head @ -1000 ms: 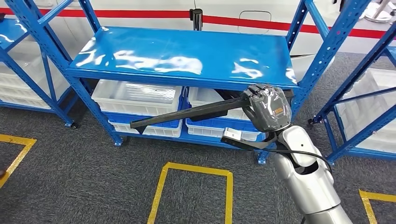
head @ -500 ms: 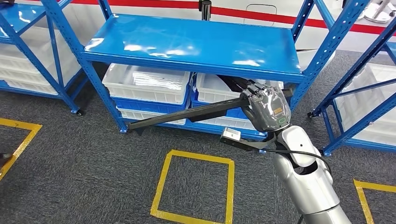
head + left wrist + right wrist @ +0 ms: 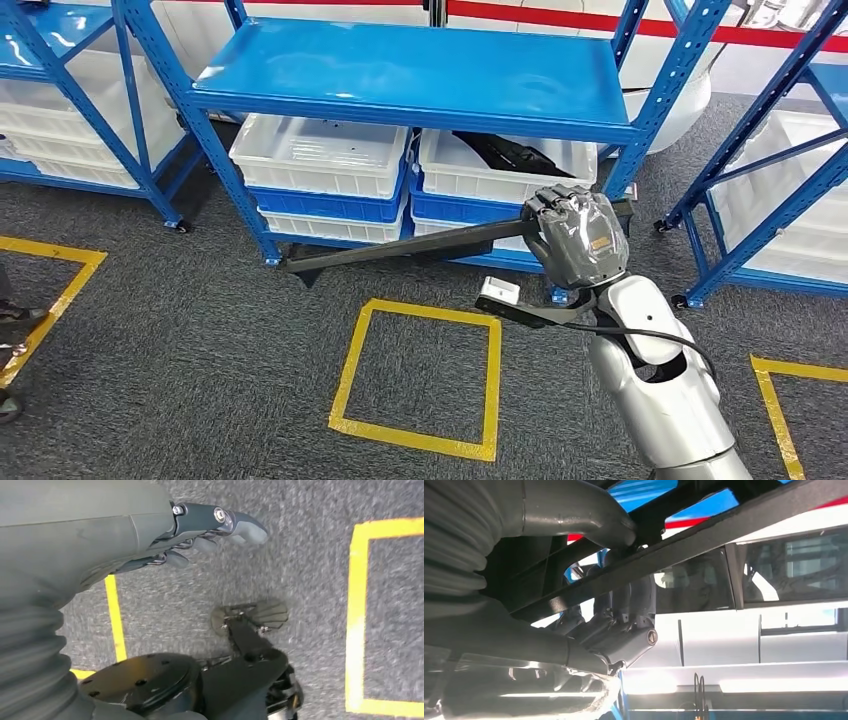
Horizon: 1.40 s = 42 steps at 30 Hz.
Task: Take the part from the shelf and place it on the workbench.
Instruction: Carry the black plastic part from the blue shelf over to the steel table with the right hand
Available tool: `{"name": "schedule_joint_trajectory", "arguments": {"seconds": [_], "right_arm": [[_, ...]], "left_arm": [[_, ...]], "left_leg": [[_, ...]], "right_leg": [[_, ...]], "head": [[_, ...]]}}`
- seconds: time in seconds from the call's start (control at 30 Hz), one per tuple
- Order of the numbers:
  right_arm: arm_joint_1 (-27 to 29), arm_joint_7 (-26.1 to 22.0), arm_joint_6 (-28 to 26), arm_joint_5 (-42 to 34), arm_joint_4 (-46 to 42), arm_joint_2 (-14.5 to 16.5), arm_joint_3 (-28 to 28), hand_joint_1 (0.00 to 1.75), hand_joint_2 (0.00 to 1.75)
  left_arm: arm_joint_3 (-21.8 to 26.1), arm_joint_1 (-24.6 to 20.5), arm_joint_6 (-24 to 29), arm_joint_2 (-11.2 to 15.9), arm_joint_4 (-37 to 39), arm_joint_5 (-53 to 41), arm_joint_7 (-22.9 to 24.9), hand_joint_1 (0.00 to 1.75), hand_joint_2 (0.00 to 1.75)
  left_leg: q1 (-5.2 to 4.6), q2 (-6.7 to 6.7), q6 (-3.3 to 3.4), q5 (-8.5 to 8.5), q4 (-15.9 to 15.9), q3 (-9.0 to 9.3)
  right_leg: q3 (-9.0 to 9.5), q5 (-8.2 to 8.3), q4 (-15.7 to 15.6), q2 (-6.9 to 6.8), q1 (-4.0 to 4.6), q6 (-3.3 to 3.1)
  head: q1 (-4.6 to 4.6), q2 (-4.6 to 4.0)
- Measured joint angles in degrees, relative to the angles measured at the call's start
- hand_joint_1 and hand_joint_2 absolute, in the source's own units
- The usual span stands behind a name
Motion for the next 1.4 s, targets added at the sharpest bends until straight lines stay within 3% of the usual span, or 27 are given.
{"name": "schedule_joint_trajectory", "arguments": {"seconds": [0.07, 0.1, 0.13, 0.17, 0.2, 0.23, 0.3, 0.37, 0.43, 0.47, 0.53, 0.6, 0.63, 0.67, 0.7, 0.77, 0.83, 0.9, 0.97, 1.03, 1.1, 1.17, 1.2, 1.23, 1.3, 1.33, 1.4], "right_arm": [[0.1, 0.1, 0.1, 0.2, 0.0, 0.0, 0.0, 1.34, 1.75], [0.1, 0.2, 0.1, 0.3, 0.0, 0.0, 0.0, 1.34, 1.75], [0.1, 0.3, 0.1, 0.4, 0.0, 0.1, 0.0, 1.34, 1.75], [0.2, 0.4, 0.1, 0.4, 0.0, 0.1, 0.0, 1.34, 1.75], [0.2, 0.5, 0.2, 0.5, 0.0, 0.0, 0.0, 1.34, 1.75], [0.2, 0.7, 0.4, 0.5, 0.0, 0.0, 0.0, 1.34, 1.75], [0.2, 0.8, 0.8, 0.3, 0.0, 0.0, -0.1, 1.34, 1.75], [0.1, 0.8, 1.1, -0.3, 0.0, 0.0, -0.1, 1.34, 1.75], [0.0, 0.5, 1.2, -1.1, 0.0, 0.0, -0.1, 1.34, 1.75], [-0.1, 0.4, 1.2, -1.2, 0.0, 0.0, -0.1, 1.34, 1.75], [-0.2, 0.2, 1.1, -0.3, 0.0, -0.2, -0.1, 1.34, 1.75], [-0.2, 0.2, 0.8, 1.4, 0.0, -0.3, 0.0, 1.34, 1.75], [-0.1, 0.3, 0.6, 2.2, 0.0, -0.4, 0.0, 1.34, 1.75], [0.0, 0.5, 0.5, 2.9, 0.0, -0.5, 0.0, 1.34, 1.75], [0.0, 0.6, 0.3, 3.5, 0.0, -0.6, 0.1, 1.34, 1.75], [0.0, 0.9, -0.1, 4.2, 0.0, -0.8, 0.2, 1.34, 1.75], [-0.1, 1.0, -0.3, 4.4, -0.2, -0.9, 0.2, 1.34, 1.75], [-0.1, 1.0, -0.5, 4.5, -0.3, -0.9, 0.3, 1.34, 1.75], [-0.1, 1.0, -0.6, 4.5, -0.4, -0.9, 0.4, 1.34, 1.75], [-0.1, 1.1, -0.6, 4.7, -0.4, -1.0, 0.5, 1.34, 1.75], [-0.1, 1.2, -0.5, 5.1, -0.4, -1.1, 0.5, 1.34, 1.75], [0.0, 1.4, -0.5, 5.4, -0.4, -1.1, 0.6, 1.34, 1.75], [0.0, 1.5, -0.5, 5.5, -0.4, -1.2, 0.6, 1.34, 1.75], [0.1, 1.6, -0.5, 5.6, -0.4, -1.2, 0.6, 1.34, 1.75], [0.0, 1.7, -0.5, 5.8, -0.4, -1.2, 0.7, 1.34, 1.75], [0.0, 1.8, -0.6, 5.9, -0.4, -1.3, 0.6, 1.34, 1.75], [-0.1, 1.9, -0.6, 6.1, -0.4, -1.4, 0.6, 1.34, 1.75]], "left_arm": [[0.0, 0.0, 0.0, 0.0, 0.0, -0.1, 0.1, 0.00, 1.75], [0.0, 0.0, -0.1, 0.0, 0.0, -0.2, 0.1, 0.00, 1.75], [0.0, 0.0, -0.1, 0.0, 0.0, -0.3, 0.1, 0.00, 1.75], [0.0, 0.0, -0.1, 0.0, 0.0, -0.3, 0.1, 0.00, 1.75], [0.0, 0.0, -0.1, 0.0, 0.0, -0.3, 0.1, 0.00, 1.75], [0.0, 0.0, -0.1, 0.0, 0.0, -0.3, 0.1, 0.00, 1.75], [0.0, -0.1, 0.0, 0.0, 0.0, -0.2, 0.1, 0.00, 1.75], [0.0, -0.1, 0.0, 0.0, 0.0, 0.0, 0.1, 0.00, 1.75], [0.0, 0.0, -0.3, 0.0, 0.0, 0.1, -0.2, 0.00, 1.75], [0.0, 0.0, -0.4, -0.1, 0.0, 0.1, -0.4, 0.00, 1.75], [0.0, -0.1, -0.6, -0.1, 0.0, 0.0, -0.7, 0.00, 1.75], [0.1, -0.1, -0.6, -0.1, 0.0, 0.0, -0.7, 0.00, 1.75], [0.1, -0.1, -0.6, -0.1, 0.0, -0.1, -0.6, 0.00, 1.75], [0.1, -0.1, -0.6, -0.1, 0.0, -0.2, -0.4, 0.00, 1.75], [0.1, -0.1, -0.6, -0.2, 0.0, -0.3, -0.2, 0.00, 1.75], [0.1, -0.1, -0.6, -0.2, 0.0, -0.5, 0.2, 0.00, 1.75], [0.1, -0.1, -0.6, -0.2, 0.0, -0.5, 0.3, 0.00, 1.75], [0.1, -0.1, -0.5, -0.3, 0.0, -0.5, 0.4, 0.00, 1.75], [0.1, -0.1, -0.5, -0.2, 0.0, -0.5, 0.5, 0.00, 1.75], [0.2, 0.0, -0.5, -0.2, 0.0, -0.6, 0.5, 0.00, 1.75], [0.2, 0.1, -0.7, -0.2, 0.0, -0.7, 0.7, 0.00, 1.75], [0.2, 0.2, -0.9, -0.2, 0.0, -0.8, 0.8, 0.00, 1.75], [0.2, 0.2, -1.0, -0.2, 0.0, -0.8, 0.8, 0.00, 1.75], [0.2, 0.3, -1.1, -0.2, 0.0, -0.8, 0.9, 0.00, 1.75], [0.2, 0.3, -1.2, -0.2, 0.0, -0.9, 0.9, 0.00, 1.75], [0.2, 0.2, -1.2, -0.2, 0.0, -0.9, 1.0, 0.00, 1.75], [0.2, 0.2, -1.3, -0.2, 0.0, -1.0, 1.0, 0.00, 1.75]], "left_leg": [[0.47, -0.12, -0.80, -6.46, 7.0, -1.93], [0.68, -0.12, -1.17, -8.80, 11.3, -2.77], [0.86, -0.11, -1.44, -9.77, 14.5, -3.08], [1.04, -0.10, -1.61, -9.54, 15.9, -2.51], [1.19, -0.09, -1.67, -8.48, 15.1, -0.86], [1.31, -0.13, -1.64, -7.28, 12.2, 1.83], [1.29, -0.38, -1.29, -6.72, 4.5, 7.62], [0.91, -0.60, -0.79, -7.47, 0.3, 10.06], [0.72, -0.50, 0.03, -7.14, -0.6, 9.77], [0.74, -0.37, 0.57, -6.77, -1.0, 9.51], [0.85, -0.10, 1.79, -5.67, -1.5, 8.73], [0.57, -0.14, 2.34, -4.75, -1.5, 7.57], [0.44, -0.26, 2.40, -4.30, -1.5, 7.00], [0.32, -0.44, 2.40, -3.86, -1.5, 6.45], [0.21, -0.67, 2.35, -3.44, -1.5, 5.95], [0.05, -1.30, 2.11, -2.65, -1.4, 5.15], [-0.15, -1.93, 1.64, -1.88, -1.4, 4.52], [-0.26, -2.54, 1.08, -1.13, -1.3, 4.15], [-0.24, -2.90, 0.50, -1.00, -1.0, 3.70], [-0.05, -1.99, -0.22, -3.46, 2.1, 2.30], [0.41, -0.82, -0.95, -8.03, 9.5, -0.51], [0.93, -0.48, -1.51, -10.59, 15.8, -2.68], [1.20, -0.32, -1.73, -10.28, 16.2, -2.37], [1.46, 0.00, -1.93, -9.00, 14.1, -0.79], [1.79, 1.79, -2.19, -5.95, 6.1, 4.28], [1.71, 2.77, -2.05, -5.02, 2.6, 6.31], [1.27, 3.63, -1.46, -4.79, -0.5, 7.63]], "right_leg": [[-1.23, 1.46, 0.1, -0.13, -0.14, -0.65], [-2.02, 2.09, 0.3, -0.14, -0.08, -0.63], [-2.93, 2.62, 0.6, -0.15, -0.06, -0.52], [-3.86, 3.06, 0.9, -0.15, -0.07, -0.35], [-4.77, 3.41, 1.3, -0.14, -0.12, -0.13], [-5.55, 3.73, 1.7, -0.13, -0.18, 0.10], [-6.72, 4.26, 2.4, -0.12, -0.14, 0.65], [-7.47, 4.94, 2.6, -0.17, -0.06, 1.54], [-8.08, 5.59, 2.5, -0.21, 0.01, 2.46], [-8.58, 5.30, 2.9, -0.17, 0.05, 2.60], [-10.46, 2.46, 6.7, -0.06, 0.22, 2.17], [-13.15, -1.90, 14.2, 0.05, 0.20, 1.52], [-14.01, -3.17, 17.5, 0.07, 0.20, 1.54], [-14.03, -3.49, 19.1, 0.10, 0.22, 1.79], [-12.86, -2.87, 18.3, 0.17, 0.28, 2.15], [-7.57, -0.77, 10.8, 0.91, 0.39, 2.47], [-2.71, 0.25, 3.4, 2.04, 0.58, 2.09], [-1.72, 0.40, 1.5, 2.25, 0.89, 1.70], [-2.13, 0.92, 1.3, 1.45, 0.37, 1.25], [-2.36, 1.52, 1.2, 0.47, -0.31, 0.50], [-2.91, 1.99, 1.2, -0.51, -0.25, -0.11], [-3.43, 2.32, 1.2, -1.55, -0.22, -0.29], [-3.59, 2.42, 1.2, -2.03, -0.28, -0.22], [-3.68, 2.49, 1.3, -2.51, -0.37, -0.14], [-3.72, 2.52, 1.4, -3.38, -0.38, 0.04], [-3.78, 2.56, 1.4, -3.78, -0.22, 0.25], [-3.94, 2.70, 1.4, -4.62, 0.26, 0.89]], "head": [[-0.15, 0.00], [-0.16, 0.00], [-0.17, 0.00], [-0.19, 0.00], [-0.20, 0.00], [-0.21, 0.00], [-0.19, 0.00], [-0.16, 0.00], [-0.14, 0.00], [-0.13, 0.00], [0.04, 0.00], [0.15, 0.00], [0.16, 0.00], [0.17, 0.00], [0.19, 0.00], [0.20, 0.00], [0.14, 0.00], [0.14, 0.00], [0.16, 0.00], [-0.03, 0.00], [-0.20, 0.00], [-0.20, 0.00], [-0.21, 0.00], [-0.21, 0.00], [-0.25, 0.00], [-0.20, 0.00], [-0.01, 0.00]]}}
